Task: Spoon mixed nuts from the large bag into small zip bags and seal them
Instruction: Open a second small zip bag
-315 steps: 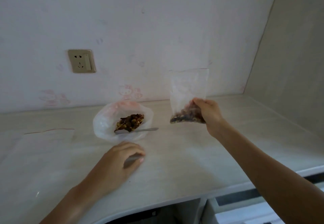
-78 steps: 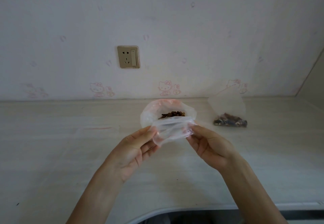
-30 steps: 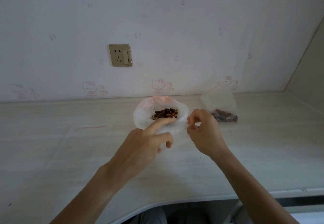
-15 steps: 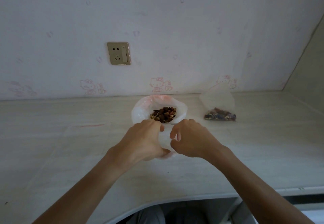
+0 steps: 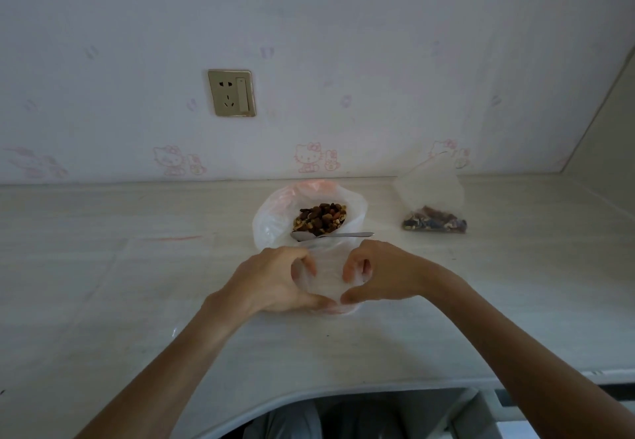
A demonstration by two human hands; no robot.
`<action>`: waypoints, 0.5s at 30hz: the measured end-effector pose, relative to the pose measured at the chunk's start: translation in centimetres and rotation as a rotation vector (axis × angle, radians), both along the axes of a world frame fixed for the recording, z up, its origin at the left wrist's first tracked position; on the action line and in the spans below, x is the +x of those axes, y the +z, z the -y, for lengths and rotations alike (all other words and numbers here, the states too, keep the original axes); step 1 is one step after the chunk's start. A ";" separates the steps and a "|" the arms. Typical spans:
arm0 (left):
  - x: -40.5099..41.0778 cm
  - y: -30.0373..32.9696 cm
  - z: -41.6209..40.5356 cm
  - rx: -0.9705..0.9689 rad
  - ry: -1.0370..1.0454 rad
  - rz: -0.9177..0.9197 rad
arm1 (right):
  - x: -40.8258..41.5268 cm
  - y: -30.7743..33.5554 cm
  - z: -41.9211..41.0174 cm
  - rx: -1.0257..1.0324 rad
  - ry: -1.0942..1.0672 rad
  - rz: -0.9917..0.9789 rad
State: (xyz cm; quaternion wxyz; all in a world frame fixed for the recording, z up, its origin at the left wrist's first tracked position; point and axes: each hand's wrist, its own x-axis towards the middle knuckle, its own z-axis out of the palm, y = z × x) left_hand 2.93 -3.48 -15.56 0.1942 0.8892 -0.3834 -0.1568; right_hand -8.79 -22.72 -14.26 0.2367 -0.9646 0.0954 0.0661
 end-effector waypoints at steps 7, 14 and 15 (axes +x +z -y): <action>0.3 -1.3 -0.8 -0.163 -0.005 0.004 | -0.7 -3.3 0.5 0.174 -0.138 0.277; 1.1 -0.7 -1.4 -0.504 0.051 -0.135 | -1.5 -2.2 1.1 0.708 -0.253 0.469; 1.2 -0.6 -1.4 -0.551 0.065 -0.133 | -1.4 -2.2 1.3 0.754 -0.328 0.508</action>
